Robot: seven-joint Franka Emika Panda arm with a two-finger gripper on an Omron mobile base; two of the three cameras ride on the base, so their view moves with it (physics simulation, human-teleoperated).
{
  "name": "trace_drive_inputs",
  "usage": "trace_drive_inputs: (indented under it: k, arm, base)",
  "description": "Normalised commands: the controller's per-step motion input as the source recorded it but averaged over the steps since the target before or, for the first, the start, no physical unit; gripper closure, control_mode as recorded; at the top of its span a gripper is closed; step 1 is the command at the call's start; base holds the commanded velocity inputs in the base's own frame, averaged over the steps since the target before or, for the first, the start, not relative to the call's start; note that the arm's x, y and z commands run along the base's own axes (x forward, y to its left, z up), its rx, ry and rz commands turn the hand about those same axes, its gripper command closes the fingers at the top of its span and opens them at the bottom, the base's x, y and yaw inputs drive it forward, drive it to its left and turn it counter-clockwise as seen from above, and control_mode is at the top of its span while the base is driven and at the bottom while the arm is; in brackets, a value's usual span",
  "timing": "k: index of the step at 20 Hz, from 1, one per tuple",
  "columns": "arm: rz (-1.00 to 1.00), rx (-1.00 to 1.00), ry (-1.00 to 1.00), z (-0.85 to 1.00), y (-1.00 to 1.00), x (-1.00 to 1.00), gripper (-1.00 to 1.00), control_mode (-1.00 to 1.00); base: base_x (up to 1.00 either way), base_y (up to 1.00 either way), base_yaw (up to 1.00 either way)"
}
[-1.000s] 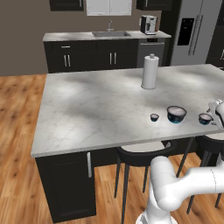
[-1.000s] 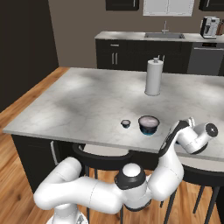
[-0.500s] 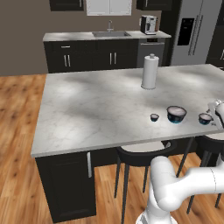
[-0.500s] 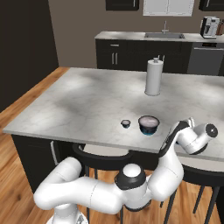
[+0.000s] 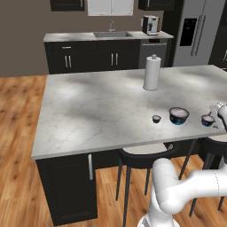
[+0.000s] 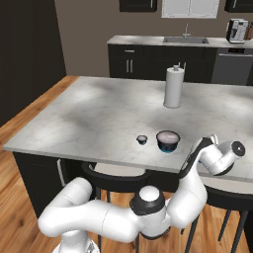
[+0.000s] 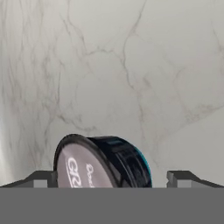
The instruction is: Stack the yogurt containers by placing the smaller containers on top of the larger containers.
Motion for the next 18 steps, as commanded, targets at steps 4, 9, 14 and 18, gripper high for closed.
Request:
trace_drive_inputs:
  k: [4,9,14,18]
  arm:
    - [0.03,0.0,0.0,-0.08,0.0,0.0,-1.0,-1.0]
    - [0.03,0.0,0.0,-0.07,0.0,0.0,-1.0,-1.0]
    - [0.02,0.0,0.0,-0.05,0.03,0.09,1.0,-1.0]
    - [0.01,0.0,0.0,-0.04,0.08,0.09,1.0,-1.0]
  base:
    - [0.0,0.0,0.0]
    - [0.0,0.0,0.0]
    - [0.0,0.0,0.0]
    - [0.0,0.0,0.0]
